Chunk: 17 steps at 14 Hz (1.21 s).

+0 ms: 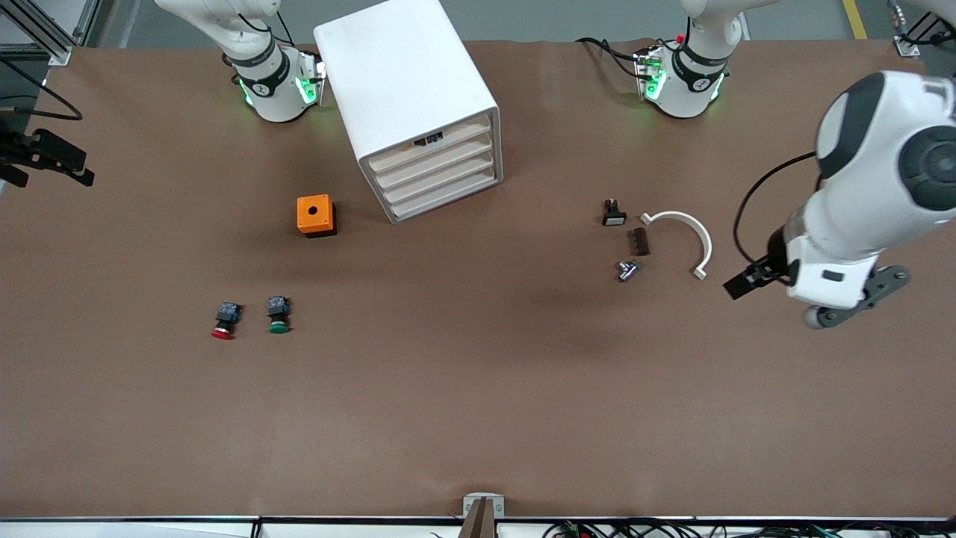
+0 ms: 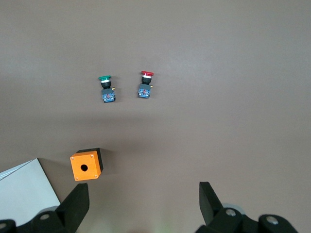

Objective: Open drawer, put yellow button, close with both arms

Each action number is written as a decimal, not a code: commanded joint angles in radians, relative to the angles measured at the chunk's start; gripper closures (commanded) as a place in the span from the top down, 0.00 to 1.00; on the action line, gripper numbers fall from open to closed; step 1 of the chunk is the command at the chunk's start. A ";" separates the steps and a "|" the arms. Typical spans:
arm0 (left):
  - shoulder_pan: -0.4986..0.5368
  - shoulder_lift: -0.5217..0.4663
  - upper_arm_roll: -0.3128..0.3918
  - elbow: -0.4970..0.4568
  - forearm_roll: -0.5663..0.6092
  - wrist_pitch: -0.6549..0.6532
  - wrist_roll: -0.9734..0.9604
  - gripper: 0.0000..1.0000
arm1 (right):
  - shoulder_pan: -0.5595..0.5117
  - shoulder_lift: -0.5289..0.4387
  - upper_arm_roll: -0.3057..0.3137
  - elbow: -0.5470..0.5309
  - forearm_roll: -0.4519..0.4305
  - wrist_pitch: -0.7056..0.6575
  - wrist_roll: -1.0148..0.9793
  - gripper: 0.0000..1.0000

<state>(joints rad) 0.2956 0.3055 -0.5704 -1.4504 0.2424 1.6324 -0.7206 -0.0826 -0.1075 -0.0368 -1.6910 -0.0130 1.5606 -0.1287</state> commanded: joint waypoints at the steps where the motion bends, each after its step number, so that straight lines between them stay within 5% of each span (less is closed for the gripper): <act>1: 0.036 -0.048 -0.012 0.016 0.014 -0.051 0.146 1.00 | -0.022 -0.018 0.012 -0.007 -0.001 0.012 -0.020 1.00; 3: 0.002 -0.095 0.048 0.006 -0.003 -0.060 0.240 1.00 | -0.022 -0.020 0.012 0.004 -0.002 0.013 -0.020 1.00; 10: -0.283 -0.281 0.510 -0.074 -0.185 -0.129 0.614 1.00 | -0.020 -0.018 0.014 0.034 -0.002 0.001 -0.019 1.00; 17: -0.351 -0.336 0.592 -0.070 -0.190 -0.141 0.682 1.00 | -0.020 -0.017 0.014 0.039 -0.001 -0.010 -0.011 1.00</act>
<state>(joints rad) -0.0384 0.0012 0.0018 -1.5000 0.0640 1.4916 -0.0872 -0.0836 -0.1148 -0.0365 -1.6590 -0.0142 1.5642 -0.1312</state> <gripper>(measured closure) 0.000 0.000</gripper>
